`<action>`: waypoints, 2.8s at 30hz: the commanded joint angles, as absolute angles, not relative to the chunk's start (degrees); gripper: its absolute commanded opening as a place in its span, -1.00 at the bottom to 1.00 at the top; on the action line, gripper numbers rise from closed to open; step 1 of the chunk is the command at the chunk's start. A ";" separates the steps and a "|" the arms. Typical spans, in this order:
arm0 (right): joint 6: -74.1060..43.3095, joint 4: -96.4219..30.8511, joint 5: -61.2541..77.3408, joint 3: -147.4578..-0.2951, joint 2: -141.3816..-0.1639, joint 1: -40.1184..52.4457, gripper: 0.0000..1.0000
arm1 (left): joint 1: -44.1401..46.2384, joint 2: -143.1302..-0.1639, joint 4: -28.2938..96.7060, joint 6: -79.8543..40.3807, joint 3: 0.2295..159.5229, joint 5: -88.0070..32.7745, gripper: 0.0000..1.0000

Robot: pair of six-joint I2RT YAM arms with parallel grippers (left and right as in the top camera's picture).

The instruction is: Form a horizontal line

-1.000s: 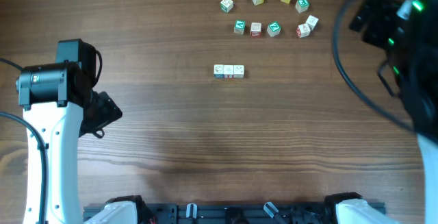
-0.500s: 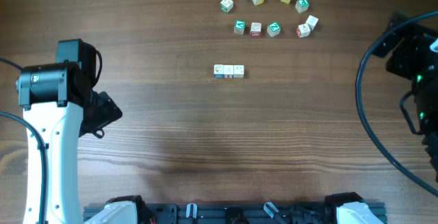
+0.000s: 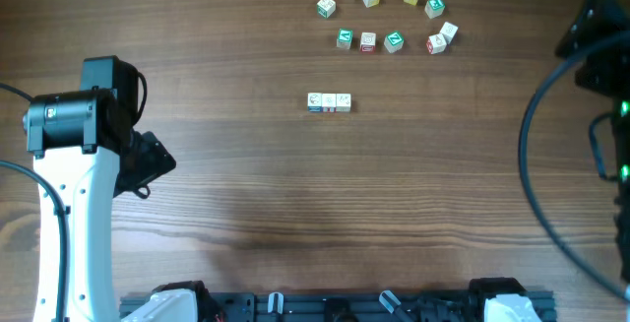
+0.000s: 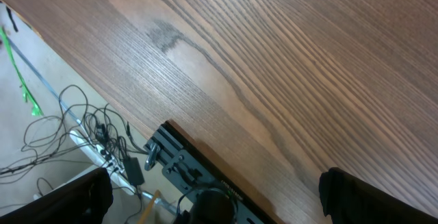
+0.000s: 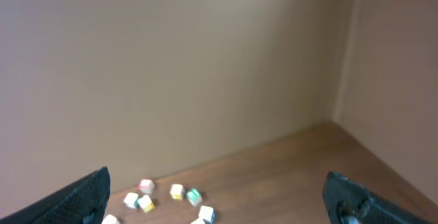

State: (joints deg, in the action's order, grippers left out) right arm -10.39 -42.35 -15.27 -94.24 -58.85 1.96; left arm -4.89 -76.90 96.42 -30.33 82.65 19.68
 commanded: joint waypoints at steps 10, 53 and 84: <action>-6.20 -7.60 5.48 -43.90 -17.98 -0.47 1.00 | -5.15 -75.96 96.47 -30.48 82.39 20.43 1.00; -5.26 -0.08 3.95 -0.30 -0.14 -0.51 1.00 | -5.15 -75.96 96.47 -30.48 82.39 20.43 1.00; -5.54 0.08 4.10 -0.30 -0.25 -0.51 0.99 | -5.15 -75.96 96.47 -30.48 82.39 20.43 1.00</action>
